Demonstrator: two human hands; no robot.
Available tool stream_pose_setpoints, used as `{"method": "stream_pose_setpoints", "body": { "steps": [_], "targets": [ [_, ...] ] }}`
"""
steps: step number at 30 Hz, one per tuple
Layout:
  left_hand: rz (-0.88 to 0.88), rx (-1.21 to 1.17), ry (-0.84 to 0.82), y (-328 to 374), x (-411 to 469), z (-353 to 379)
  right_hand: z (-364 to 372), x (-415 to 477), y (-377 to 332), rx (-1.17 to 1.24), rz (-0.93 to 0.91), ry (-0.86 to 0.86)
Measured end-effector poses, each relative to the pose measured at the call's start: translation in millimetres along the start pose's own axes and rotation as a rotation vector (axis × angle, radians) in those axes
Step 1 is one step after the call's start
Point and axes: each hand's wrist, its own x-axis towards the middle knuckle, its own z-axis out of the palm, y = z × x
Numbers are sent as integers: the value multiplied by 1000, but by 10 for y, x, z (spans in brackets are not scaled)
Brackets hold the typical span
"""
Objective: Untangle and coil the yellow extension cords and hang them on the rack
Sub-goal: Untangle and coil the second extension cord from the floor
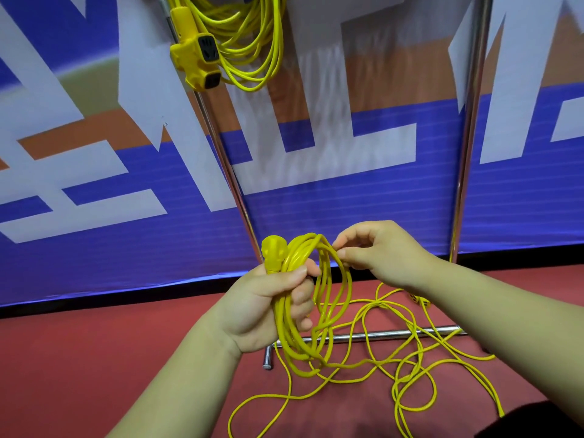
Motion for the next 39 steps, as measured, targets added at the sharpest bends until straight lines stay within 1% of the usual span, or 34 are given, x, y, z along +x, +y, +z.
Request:
{"method": "stream_pose_setpoints", "body": {
  "steps": [4,6,8,10,11,13,15,17,18,19,21,23,24,26,27,29,30,32,34,36,37,39],
  "targets": [
    [15,-71,41,6,16,-22,39,-23,40,15,57,-50],
    [52,-112,110,33,26,0,74,-48,30,71,95,-68],
    [144,-120,222,61,37,35,125,-68,58,179,144,7],
    [241,-158,312,98,37,56,185,-100,117,132,172,94],
    [279,-187,328,121,30,60,224,-122,141,105,187,84],
    [338,-238,336,169,-2,59,333,-177,197,90,223,-46],
    [386,-272,343,209,-47,41,439,-230,239,72,252,-246],
    [427,-290,342,248,-97,17,533,-272,319,-21,253,-435],
    [442,-296,338,265,-125,2,580,-285,368,-89,244,-495],
    [454,-301,334,283,-159,-11,622,-295,406,-127,236,-540],
    [471,-317,341,312,-234,-40,687,-308,467,-94,240,-609],
    [506,-350,385,344,-316,-86,689,-305,487,-97,252,-648],
    [531,-373,414,361,-362,-130,667,-301,485,-141,260,-658],
    [576,-413,458,401,-463,-244,585,-317,449,-274,281,-655],
    [589,-432,466,417,-512,-313,548,-325,454,-287,305,-651],
    [598,-455,476,434,-604,-445,520,-318,459,-187,355,-604],
    [595,-446,501,430,-642,-493,522,-300,457,-137,367,-529],
    [573,-372,591,396,-663,-542,533,-241,409,-21,374,-323],
    [544,-249,676,351,-637,-515,545,-182,302,186,402,-161],
    [506,-115,716,300,-577,-442,537,-154,137,363,415,-77],
    [481,-56,722,268,-541,-407,532,-155,57,412,398,-53],
    [419,31,717,188,-455,-339,515,-176,-63,387,321,-40]
  ]
}}
